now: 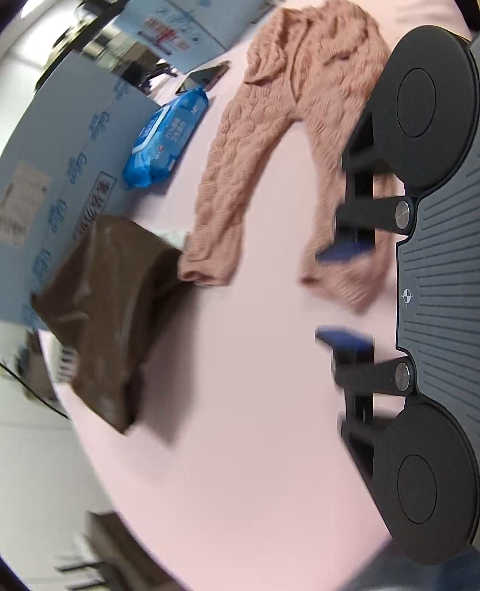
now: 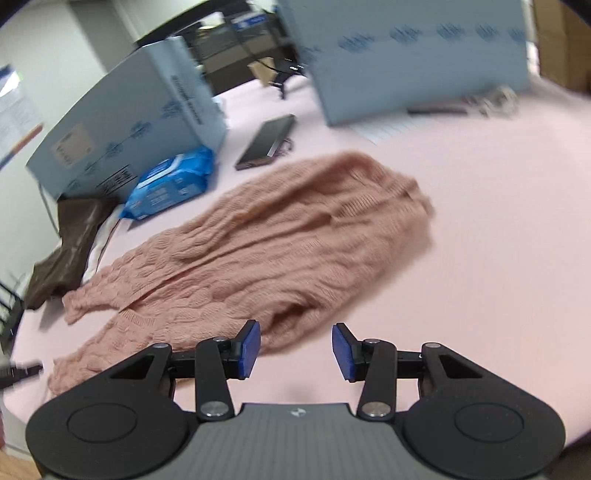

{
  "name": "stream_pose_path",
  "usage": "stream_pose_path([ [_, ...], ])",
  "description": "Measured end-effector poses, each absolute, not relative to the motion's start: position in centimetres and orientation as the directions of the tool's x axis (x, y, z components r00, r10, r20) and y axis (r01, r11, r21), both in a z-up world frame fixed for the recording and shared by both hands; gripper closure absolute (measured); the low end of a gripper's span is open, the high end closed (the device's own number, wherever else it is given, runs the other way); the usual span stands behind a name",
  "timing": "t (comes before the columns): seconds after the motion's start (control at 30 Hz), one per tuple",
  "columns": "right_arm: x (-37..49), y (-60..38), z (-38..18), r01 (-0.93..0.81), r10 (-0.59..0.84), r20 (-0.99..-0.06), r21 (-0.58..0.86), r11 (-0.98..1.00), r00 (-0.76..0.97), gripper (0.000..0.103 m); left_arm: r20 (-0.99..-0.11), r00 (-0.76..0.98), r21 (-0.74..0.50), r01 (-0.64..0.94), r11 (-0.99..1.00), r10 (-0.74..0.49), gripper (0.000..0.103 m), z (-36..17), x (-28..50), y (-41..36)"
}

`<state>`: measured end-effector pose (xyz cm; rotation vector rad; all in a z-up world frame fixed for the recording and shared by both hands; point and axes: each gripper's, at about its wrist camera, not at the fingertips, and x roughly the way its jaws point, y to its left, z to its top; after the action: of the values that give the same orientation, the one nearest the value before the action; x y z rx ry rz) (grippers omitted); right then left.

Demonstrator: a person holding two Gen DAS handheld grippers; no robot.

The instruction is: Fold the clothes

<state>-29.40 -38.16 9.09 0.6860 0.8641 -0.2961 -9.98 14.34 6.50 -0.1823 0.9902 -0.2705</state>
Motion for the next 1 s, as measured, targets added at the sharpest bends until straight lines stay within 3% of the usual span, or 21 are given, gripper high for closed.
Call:
stream_pose_path([
  [0.2, -29.6, -40.3, 6.2, 0.578, 0.041, -0.763, 0.522, 0.627, 0.645, 0.048, -0.845, 0.479, -0.329, -0.119, 0.937, -0.236, 0.023, 4.6, -10.3, 14.4],
  [0.53, -28.3, -41.1, 4.2, 0.555, 0.121, -0.758, 0.566, 0.610, 0.640, 0.041, -0.848, 0.489, -0.324, -0.173, 0.930, -0.204, 0.027, 3.4, -9.7, 10.6],
  [0.63, -27.9, -41.1, 4.4, 0.532, 0.133, -0.758, 0.559, 0.636, 0.638, 0.045, -0.850, 0.507, -0.268, -0.185, 0.945, -0.141, 0.051, 3.4, -9.6, 10.0],
  [0.7, -28.1, -41.0, 4.1, 0.528, 0.138, -0.754, 0.566, 0.633, 0.642, 0.067, -0.851, 0.511, -0.247, -0.195, 0.949, -0.116, 0.070, 3.4, -9.9, 10.1],
  [0.8, -28.6, -40.9, 3.6, 0.525, 0.147, -0.746, 0.580, 0.623, 0.650, 0.078, -0.851, 0.511, -0.262, -0.218, 0.940, -0.119, 0.090, 3.4, -10.2, 10.9],
  [0.87, -28.6, -40.8, 3.5, 0.521, 0.156, -0.741, 0.590, 0.617, 0.654, 0.086, -0.848, 0.502, -0.320, -0.231, 0.919, -0.169, 0.097, 3.3, -10.2, 11.5],
  [1.0, -28.7, -41.5, 3.6, 0.510, 0.177, -0.708, 0.637, 0.577, 0.684, 0.091, -0.825, 0.503, -0.433, -0.274, 0.859, -0.256, 0.099, 3.1, -10.0, 12.4],
])
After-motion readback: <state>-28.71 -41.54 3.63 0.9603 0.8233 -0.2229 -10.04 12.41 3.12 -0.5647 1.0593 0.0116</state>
